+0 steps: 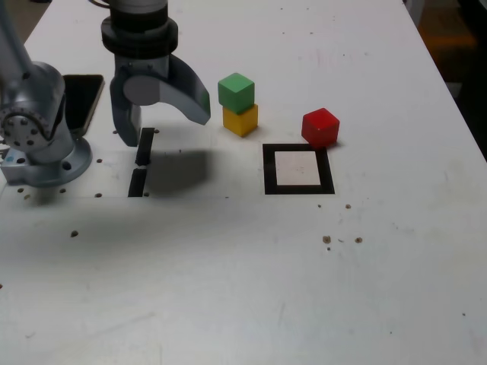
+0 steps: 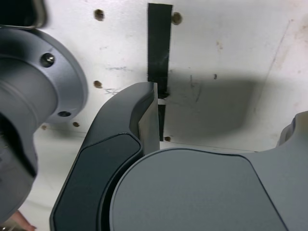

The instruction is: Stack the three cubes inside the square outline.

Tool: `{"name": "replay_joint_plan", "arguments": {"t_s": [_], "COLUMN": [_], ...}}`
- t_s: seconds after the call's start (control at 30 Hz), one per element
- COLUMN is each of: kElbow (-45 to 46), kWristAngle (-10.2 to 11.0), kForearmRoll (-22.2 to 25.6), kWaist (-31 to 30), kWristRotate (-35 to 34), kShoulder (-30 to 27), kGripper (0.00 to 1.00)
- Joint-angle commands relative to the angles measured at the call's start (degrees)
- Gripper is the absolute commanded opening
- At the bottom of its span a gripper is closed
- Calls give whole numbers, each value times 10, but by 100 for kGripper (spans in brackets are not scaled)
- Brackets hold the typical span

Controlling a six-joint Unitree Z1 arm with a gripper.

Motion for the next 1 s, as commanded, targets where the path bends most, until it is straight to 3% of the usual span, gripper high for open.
{"name": "replay_joint_plan", "arguments": {"t_s": [0.0,0.17,0.4,0.57,0.97], "kElbow": [-8,-23,-117,-193,-521], "kWristAngle": [3,13,47,59,56], "kForearmRoll": [8,33,116,169,322], "kWaist": [1,1,-10,-11,-49], "kWristRotate": [0,0,-16,-16,-9], "kShoulder": [1,5,38,65,217], "kGripper": [98,97,97,96,96]}}
